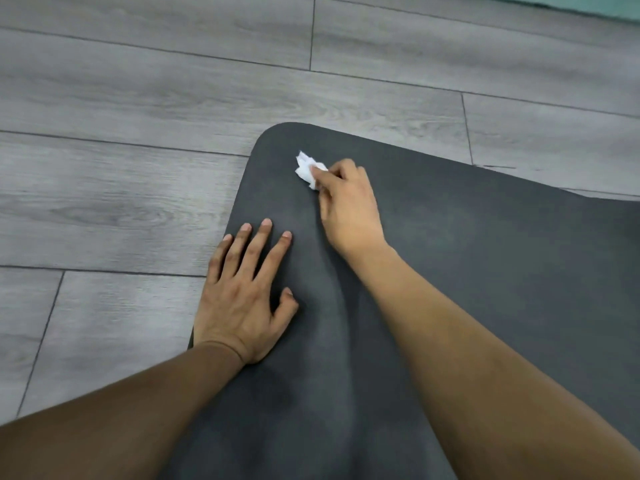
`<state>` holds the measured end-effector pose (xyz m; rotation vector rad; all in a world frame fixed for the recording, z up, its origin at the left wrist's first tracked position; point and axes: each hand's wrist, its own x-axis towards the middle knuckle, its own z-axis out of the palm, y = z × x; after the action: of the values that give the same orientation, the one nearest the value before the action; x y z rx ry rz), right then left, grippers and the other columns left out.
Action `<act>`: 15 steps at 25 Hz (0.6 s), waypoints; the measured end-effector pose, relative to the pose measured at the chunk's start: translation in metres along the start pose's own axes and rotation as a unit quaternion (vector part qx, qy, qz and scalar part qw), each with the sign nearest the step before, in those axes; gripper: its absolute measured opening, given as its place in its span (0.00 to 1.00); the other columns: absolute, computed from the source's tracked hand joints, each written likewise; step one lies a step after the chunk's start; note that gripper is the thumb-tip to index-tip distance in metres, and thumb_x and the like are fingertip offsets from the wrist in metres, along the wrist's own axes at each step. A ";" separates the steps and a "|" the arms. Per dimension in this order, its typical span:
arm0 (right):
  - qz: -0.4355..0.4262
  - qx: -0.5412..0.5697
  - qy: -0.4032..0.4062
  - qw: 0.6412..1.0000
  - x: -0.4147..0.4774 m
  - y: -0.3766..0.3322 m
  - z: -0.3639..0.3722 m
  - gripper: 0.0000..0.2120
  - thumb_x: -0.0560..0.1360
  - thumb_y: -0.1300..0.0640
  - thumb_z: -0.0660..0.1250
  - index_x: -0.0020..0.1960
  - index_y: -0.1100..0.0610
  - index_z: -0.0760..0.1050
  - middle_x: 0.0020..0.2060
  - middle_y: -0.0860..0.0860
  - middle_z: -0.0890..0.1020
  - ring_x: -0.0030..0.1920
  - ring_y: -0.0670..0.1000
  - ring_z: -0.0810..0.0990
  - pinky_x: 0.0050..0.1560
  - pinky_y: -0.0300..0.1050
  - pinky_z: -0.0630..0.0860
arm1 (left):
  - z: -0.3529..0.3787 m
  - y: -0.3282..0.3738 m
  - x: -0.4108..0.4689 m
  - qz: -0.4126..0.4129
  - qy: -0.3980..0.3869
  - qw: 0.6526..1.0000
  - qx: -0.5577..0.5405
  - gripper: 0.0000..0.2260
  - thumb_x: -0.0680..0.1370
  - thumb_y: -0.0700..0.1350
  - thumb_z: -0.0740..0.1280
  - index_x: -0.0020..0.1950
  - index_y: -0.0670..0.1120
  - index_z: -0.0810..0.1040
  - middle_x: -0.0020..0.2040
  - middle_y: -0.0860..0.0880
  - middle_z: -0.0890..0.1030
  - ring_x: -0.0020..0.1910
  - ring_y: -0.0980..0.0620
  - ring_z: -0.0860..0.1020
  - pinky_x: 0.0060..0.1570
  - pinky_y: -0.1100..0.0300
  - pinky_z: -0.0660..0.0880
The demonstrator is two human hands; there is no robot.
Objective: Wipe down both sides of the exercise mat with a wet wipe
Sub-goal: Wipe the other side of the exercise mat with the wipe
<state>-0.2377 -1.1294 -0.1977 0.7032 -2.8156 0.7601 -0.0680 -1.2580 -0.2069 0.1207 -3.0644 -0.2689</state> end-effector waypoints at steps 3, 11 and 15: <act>0.162 -0.061 0.089 0.981 -0.022 0.058 -0.034 0.15 0.76 0.65 0.59 0.56 0.56 0.80 0.45 0.56 0.74 0.43 0.58 0.70 0.47 0.54 0.73 | 0.001 0.000 0.001 0.000 0.007 1.000 -0.004 0.33 0.76 0.55 0.57 0.81 0.49 0.63 0.82 0.45 0.62 0.80 0.42 0.60 0.78 0.41 0.56; 0.112 0.019 0.094 0.989 -0.061 0.001 -0.008 0.18 0.74 0.66 0.58 0.60 0.57 0.79 0.47 0.55 0.75 0.44 0.55 0.69 0.49 0.47 0.71 | 0.002 0.000 0.002 -0.002 0.003 1.000 -0.017 0.33 0.76 0.56 0.57 0.81 0.49 0.64 0.81 0.45 0.62 0.81 0.42 0.60 0.79 0.42 0.56; 0.088 0.008 0.078 0.993 -0.094 -0.035 0.010 0.21 0.77 0.59 0.53 0.65 0.57 0.77 0.48 0.54 0.76 0.44 0.55 0.69 0.48 0.51 0.73 | 0.000 -0.001 0.000 -0.005 0.002 1.000 -0.029 0.33 0.75 0.56 0.56 0.81 0.49 0.64 0.81 0.45 0.63 0.81 0.43 0.60 0.79 0.43 0.55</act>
<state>-0.1390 -1.1235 -0.2146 0.3811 -2.7557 0.8266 -0.0678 -1.2594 -0.2074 0.1331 -3.0491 -0.3557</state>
